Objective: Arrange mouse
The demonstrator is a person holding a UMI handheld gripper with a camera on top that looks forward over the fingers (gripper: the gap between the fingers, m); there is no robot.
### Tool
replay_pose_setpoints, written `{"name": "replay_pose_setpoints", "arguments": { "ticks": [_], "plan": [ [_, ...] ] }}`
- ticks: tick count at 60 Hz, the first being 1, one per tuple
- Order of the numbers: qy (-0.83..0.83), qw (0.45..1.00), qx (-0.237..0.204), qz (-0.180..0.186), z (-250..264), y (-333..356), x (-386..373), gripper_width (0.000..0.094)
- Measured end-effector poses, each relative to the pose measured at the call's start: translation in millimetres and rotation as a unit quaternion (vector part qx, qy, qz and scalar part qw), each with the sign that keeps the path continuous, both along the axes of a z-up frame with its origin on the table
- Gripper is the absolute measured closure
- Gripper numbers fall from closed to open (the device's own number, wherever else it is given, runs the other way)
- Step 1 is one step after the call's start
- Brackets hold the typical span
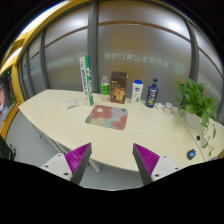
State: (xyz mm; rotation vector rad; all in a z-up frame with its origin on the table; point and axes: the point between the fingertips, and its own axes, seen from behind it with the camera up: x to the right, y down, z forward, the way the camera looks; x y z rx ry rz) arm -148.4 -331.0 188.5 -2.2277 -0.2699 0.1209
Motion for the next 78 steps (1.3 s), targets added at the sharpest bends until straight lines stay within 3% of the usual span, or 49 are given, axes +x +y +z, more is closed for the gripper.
{"name": "replay_pose_setpoints", "arguments": {
  "ticks": [7, 22, 31, 43, 59, 70, 78],
  "plan": [
    [-0.004, 0.999, -0.022, -0.028, -22, -12, 37, 0.0085],
    [-0.022, 0.992, -0.07, -0.107, -101, -43, 201, 0.0083],
    [-0.035, 0.985, -0.064, -0.155, -130, -34, 307, 0.0084],
    [-0.02, 0.98, -0.04, -0.194, -156, 17, 410, 0.0084],
    [0.019, 0.977, -0.06, -0.206, -194, 72, 460, 0.0084],
    [0.025, 0.981, -0.047, -0.189, -193, 113, 460, 0.0094],
    [0.018, 0.979, -0.046, -0.198, -199, 132, 463, 0.0212]
  ]
}}
